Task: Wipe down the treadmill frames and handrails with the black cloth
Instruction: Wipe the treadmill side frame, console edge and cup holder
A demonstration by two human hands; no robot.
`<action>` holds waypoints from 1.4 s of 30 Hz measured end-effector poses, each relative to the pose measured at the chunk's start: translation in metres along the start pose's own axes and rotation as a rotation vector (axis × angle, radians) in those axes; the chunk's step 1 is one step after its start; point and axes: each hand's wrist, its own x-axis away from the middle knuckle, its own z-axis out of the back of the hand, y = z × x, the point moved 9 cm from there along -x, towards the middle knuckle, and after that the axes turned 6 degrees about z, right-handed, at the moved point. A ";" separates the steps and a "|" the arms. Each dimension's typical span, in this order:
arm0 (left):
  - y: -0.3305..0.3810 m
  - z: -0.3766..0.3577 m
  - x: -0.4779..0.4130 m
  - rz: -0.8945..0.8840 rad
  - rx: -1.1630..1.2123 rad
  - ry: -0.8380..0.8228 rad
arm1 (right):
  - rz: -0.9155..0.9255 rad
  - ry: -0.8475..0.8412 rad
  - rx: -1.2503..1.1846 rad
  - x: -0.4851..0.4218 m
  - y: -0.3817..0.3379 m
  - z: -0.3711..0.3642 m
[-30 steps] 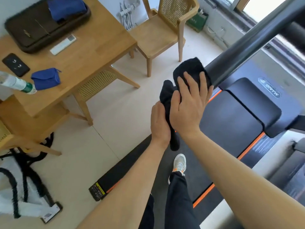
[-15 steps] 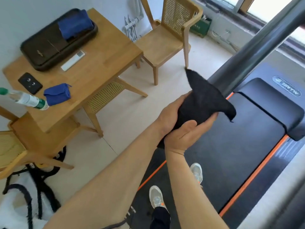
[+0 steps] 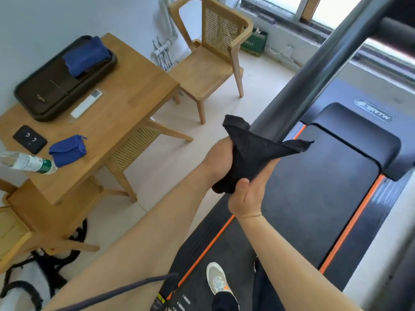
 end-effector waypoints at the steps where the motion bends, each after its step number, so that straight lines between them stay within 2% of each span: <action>1: 0.002 0.000 -0.001 0.013 -0.002 0.000 | -0.015 0.021 -0.042 -0.001 0.000 0.001; 3: 0.004 -0.002 0.009 -0.013 -0.021 0.022 | -0.157 0.145 -0.188 -0.006 -0.005 0.005; 6: 0.012 -0.005 0.026 -0.177 -0.061 0.053 | -0.435 0.322 -0.274 -0.017 -0.010 0.013; 9: 0.032 -0.012 0.023 -0.151 -0.280 0.075 | -0.651 0.312 -0.274 -0.044 -0.003 0.023; 11: 0.051 -0.026 0.003 -0.103 -0.396 -0.014 | -0.725 0.311 -0.287 -0.069 0.008 0.035; 14: 0.075 -0.050 -0.035 -0.031 -0.469 -0.152 | -0.762 0.306 -0.322 -0.101 0.021 0.046; 15: 0.082 -0.055 -0.044 -0.011 -0.455 -0.146 | -0.774 0.310 -0.339 -0.106 0.023 0.048; 16: 0.089 -0.057 -0.047 -0.018 -0.462 -0.085 | -0.774 0.312 -0.362 -0.107 0.026 0.049; 17: 0.095 -0.052 -0.045 -0.062 -0.489 0.043 | -0.767 0.307 -0.382 -0.107 0.028 0.049; 19: 0.106 -0.035 -0.021 -0.266 -0.554 0.364 | -0.763 0.258 -0.373 -0.096 0.025 0.044; 20: 0.107 -0.033 -0.007 -0.344 -0.602 0.445 | -0.768 0.229 -0.363 -0.087 0.023 0.041; 22: 0.096 -0.042 0.003 -0.330 -0.747 0.376 | -0.812 0.166 -0.362 -0.067 0.020 0.033; 24: 0.089 -0.053 -0.010 -0.202 -0.786 0.278 | -0.875 0.114 -0.390 -0.069 0.028 0.032; 27: 0.092 -0.052 -0.034 -0.094 -0.767 0.200 | -0.898 0.174 -0.432 -0.088 0.039 0.032; 30: 0.115 -0.070 -0.059 -0.103 -0.704 0.133 | -0.808 0.255 -0.411 -0.129 0.046 0.049; 37: 0.199 -0.145 -0.148 -0.168 -0.695 0.115 | -0.767 0.320 -0.426 -0.251 0.102 0.095; 42: 0.184 -0.131 -0.125 -0.111 -0.717 0.155 | -0.799 0.281 -0.433 -0.240 0.089 0.090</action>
